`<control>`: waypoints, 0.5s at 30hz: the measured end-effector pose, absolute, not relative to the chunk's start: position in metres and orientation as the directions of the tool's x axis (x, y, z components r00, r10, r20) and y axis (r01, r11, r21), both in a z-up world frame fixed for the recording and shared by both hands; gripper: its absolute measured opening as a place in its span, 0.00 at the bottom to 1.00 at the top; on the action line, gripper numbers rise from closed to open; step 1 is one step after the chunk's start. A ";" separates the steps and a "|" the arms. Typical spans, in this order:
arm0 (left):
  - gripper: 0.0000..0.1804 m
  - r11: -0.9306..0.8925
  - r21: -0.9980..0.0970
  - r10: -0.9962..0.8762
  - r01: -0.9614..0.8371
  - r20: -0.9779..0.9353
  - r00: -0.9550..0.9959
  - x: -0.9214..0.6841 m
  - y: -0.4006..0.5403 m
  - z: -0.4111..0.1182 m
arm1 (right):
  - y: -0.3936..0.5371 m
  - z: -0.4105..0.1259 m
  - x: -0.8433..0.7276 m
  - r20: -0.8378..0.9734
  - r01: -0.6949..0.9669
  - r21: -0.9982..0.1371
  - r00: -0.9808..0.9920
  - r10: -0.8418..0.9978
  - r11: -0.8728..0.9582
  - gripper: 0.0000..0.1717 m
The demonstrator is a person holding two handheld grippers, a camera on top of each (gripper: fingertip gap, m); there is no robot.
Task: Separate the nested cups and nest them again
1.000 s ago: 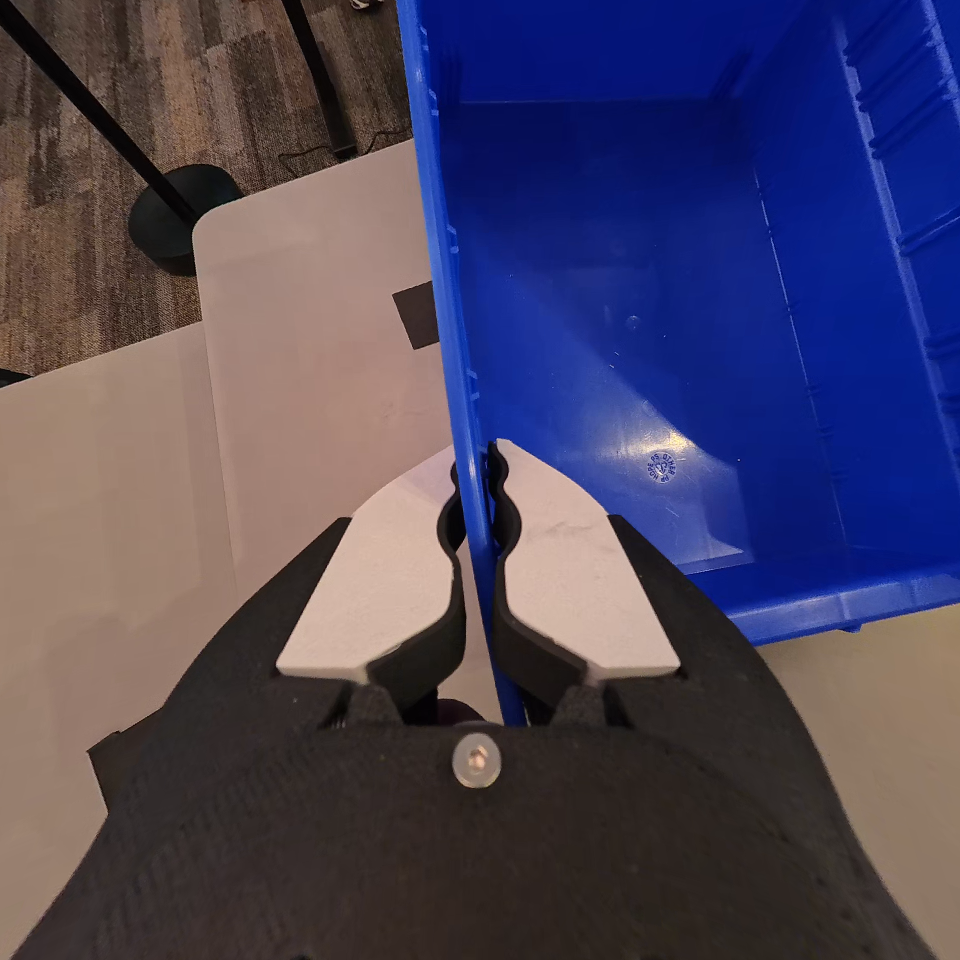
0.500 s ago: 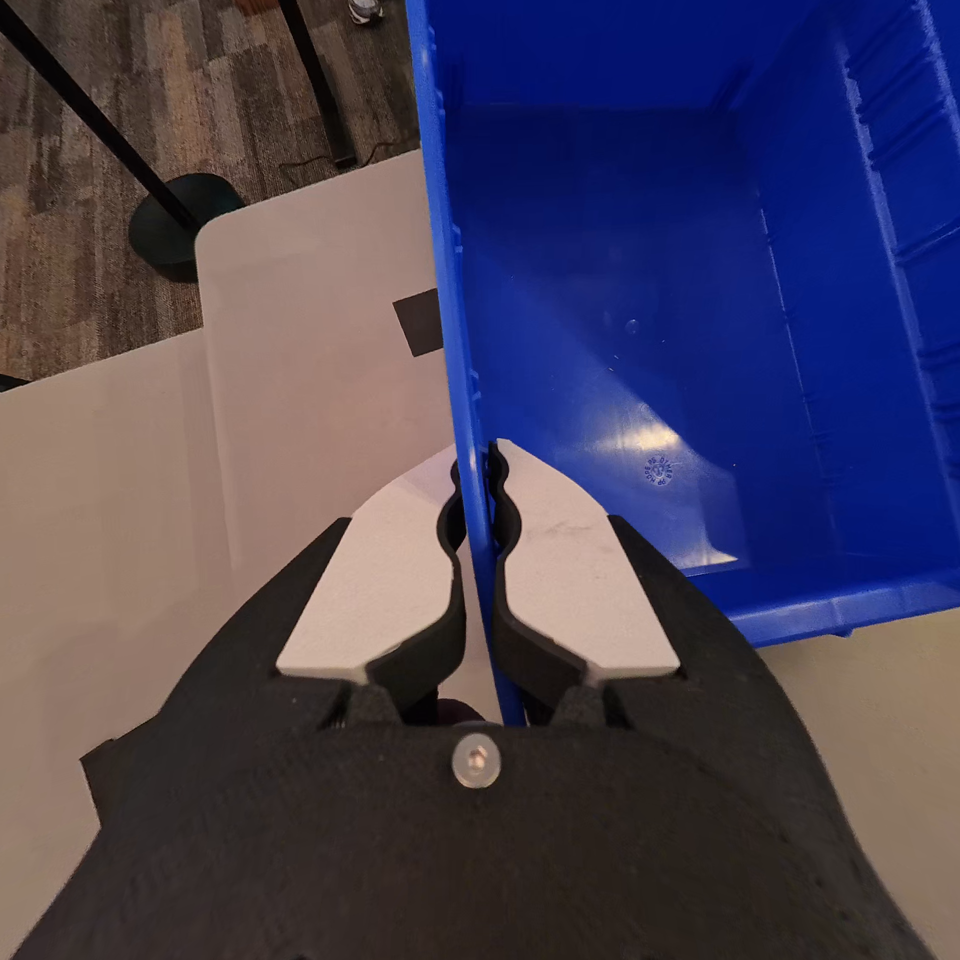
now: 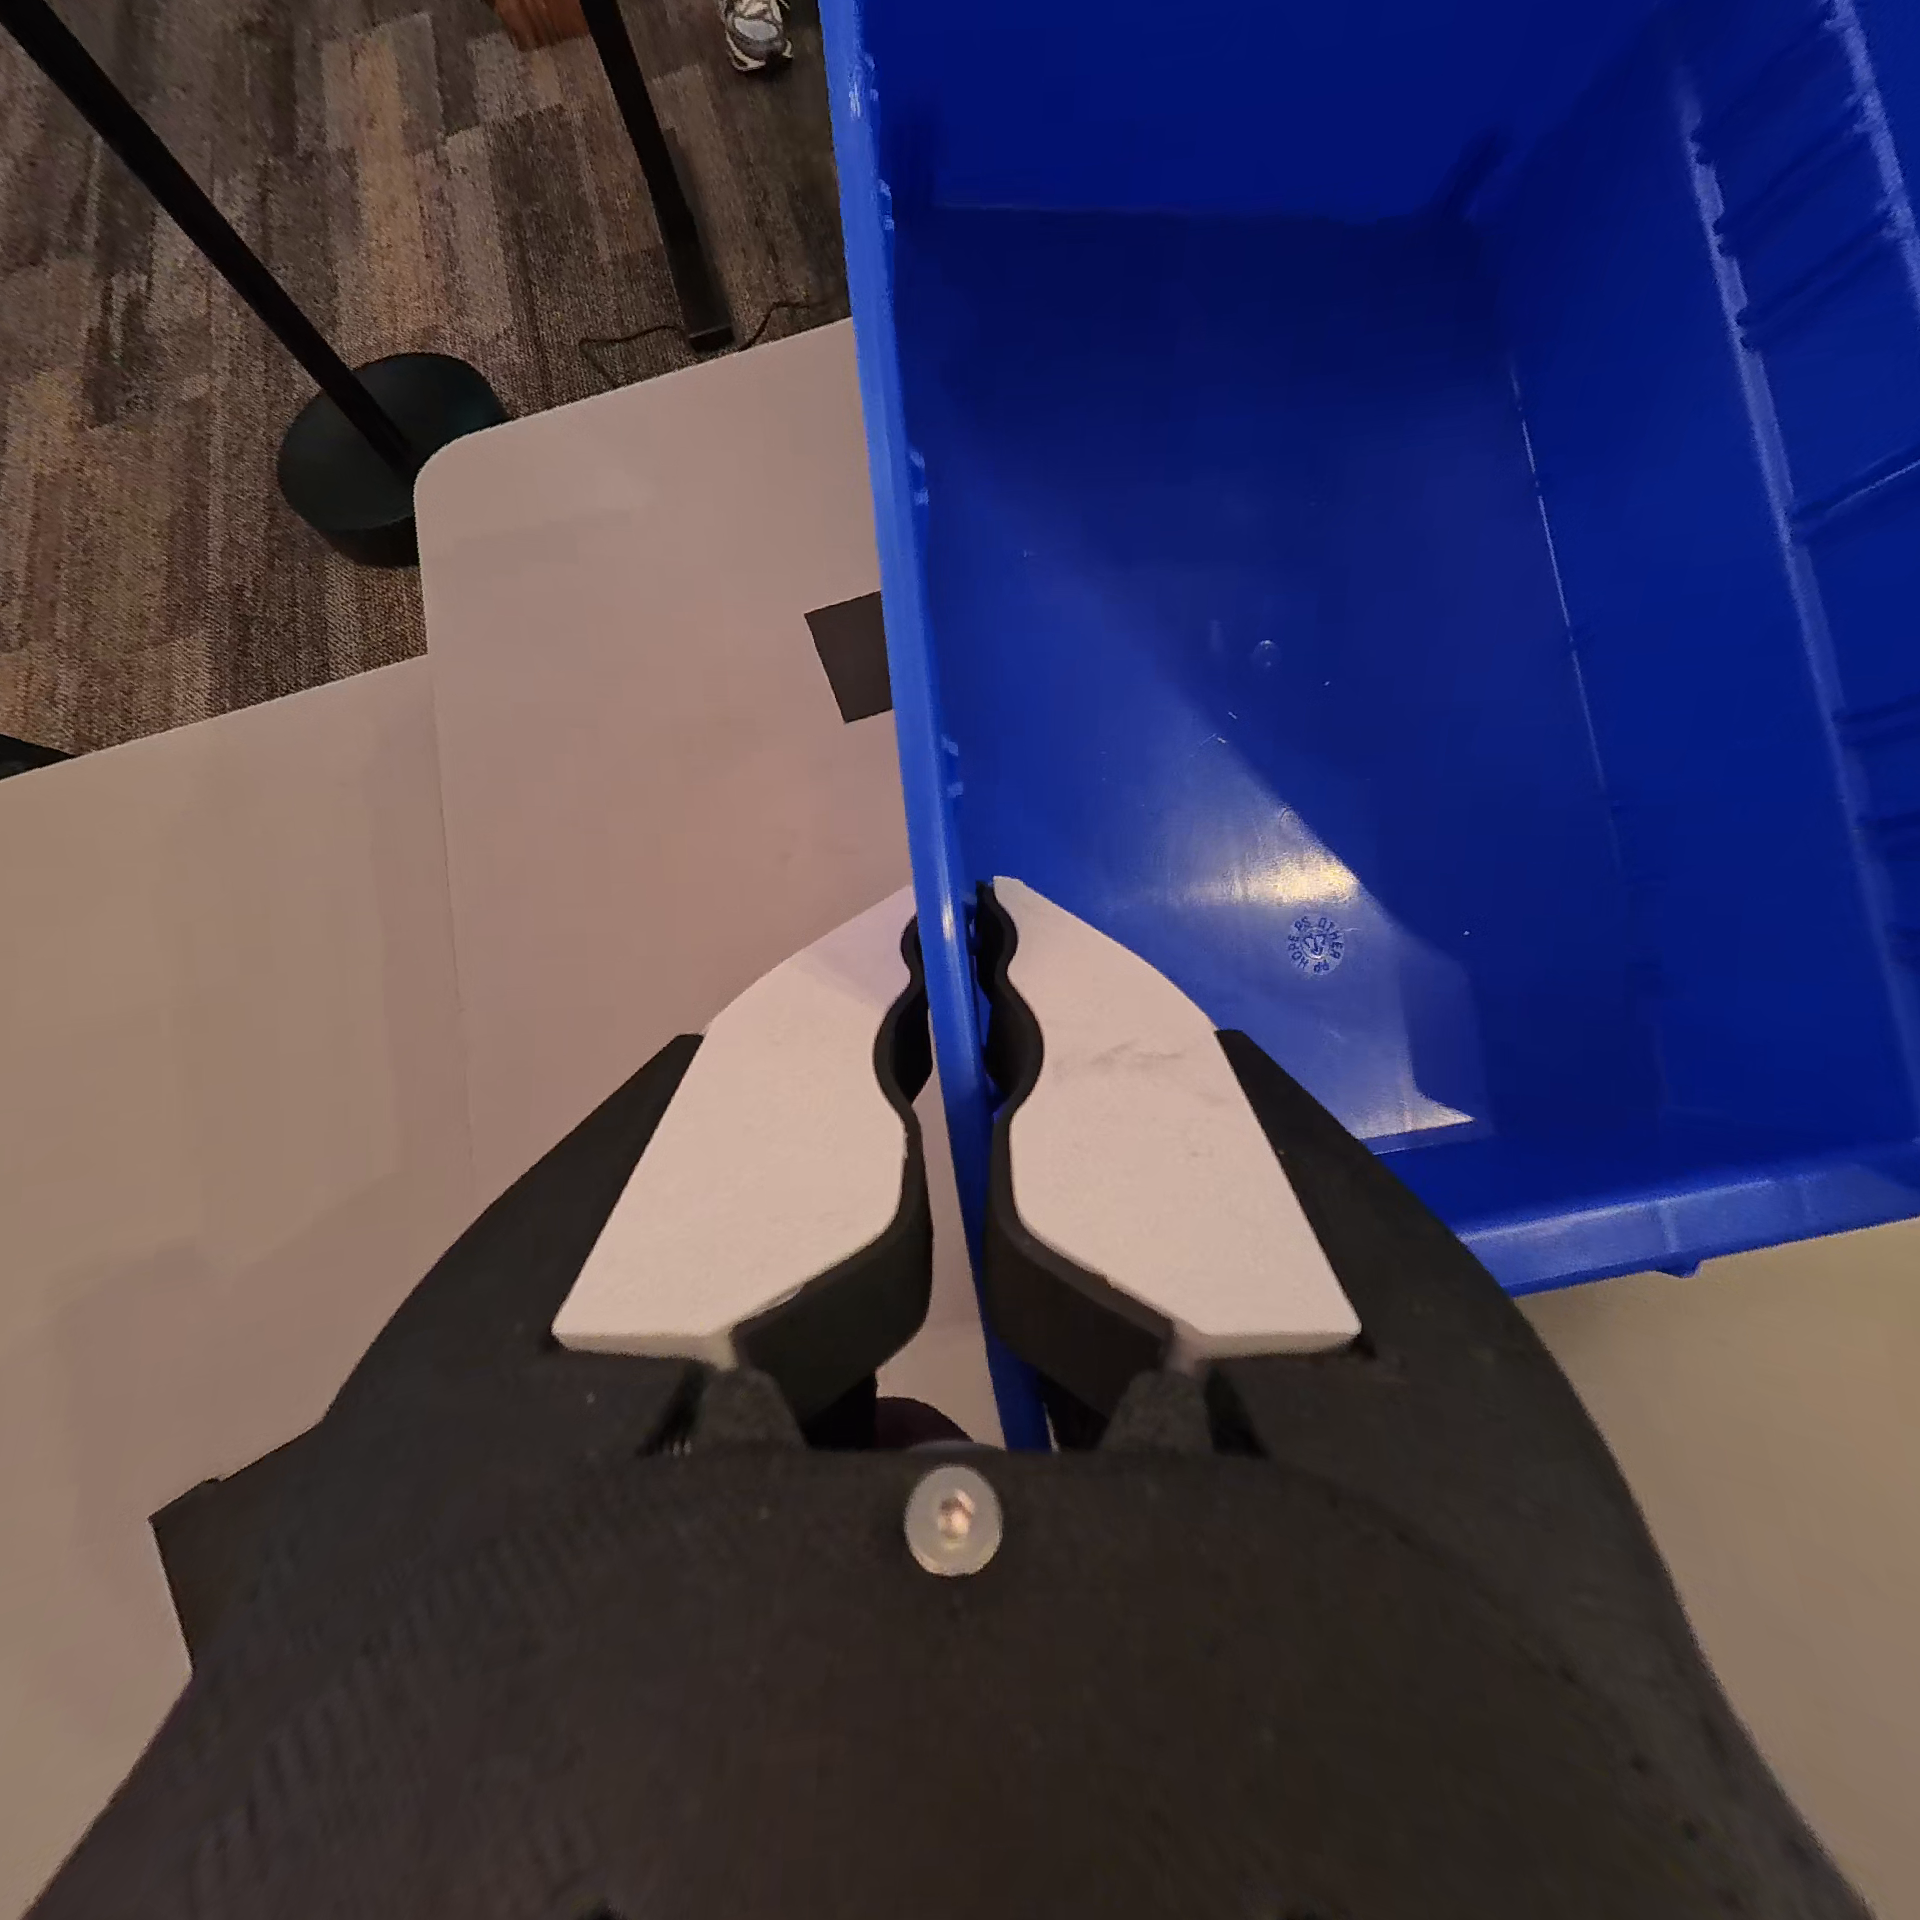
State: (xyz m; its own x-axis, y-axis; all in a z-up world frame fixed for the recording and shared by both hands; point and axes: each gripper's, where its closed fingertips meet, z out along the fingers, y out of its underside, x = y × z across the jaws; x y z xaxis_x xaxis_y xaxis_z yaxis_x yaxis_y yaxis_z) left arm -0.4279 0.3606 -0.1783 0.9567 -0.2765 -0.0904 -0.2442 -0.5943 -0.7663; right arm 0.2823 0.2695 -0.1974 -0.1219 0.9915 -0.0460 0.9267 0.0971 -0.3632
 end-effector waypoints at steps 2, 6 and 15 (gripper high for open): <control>0.03 -0.595 -0.766 -0.277 -0.245 -0.091 0.957 -0.428 0.361 -0.179 | 0.266 -0.197 0.282 -0.042 0.919 -0.381 -0.128 0.991 0.103 0.03; 0.03 -0.600 -0.760 -0.277 -0.248 -0.093 0.956 -0.427 0.361 -0.181 | 0.257 -0.197 0.280 -0.038 0.912 -0.393 -0.142 0.989 0.116 0.03; 0.03 -0.601 -0.759 -0.280 -0.249 -0.092 0.956 -0.425 0.362 -0.182 | 0.244 -0.197 0.264 -0.023 0.895 -0.422 -0.174 0.985 0.148 0.03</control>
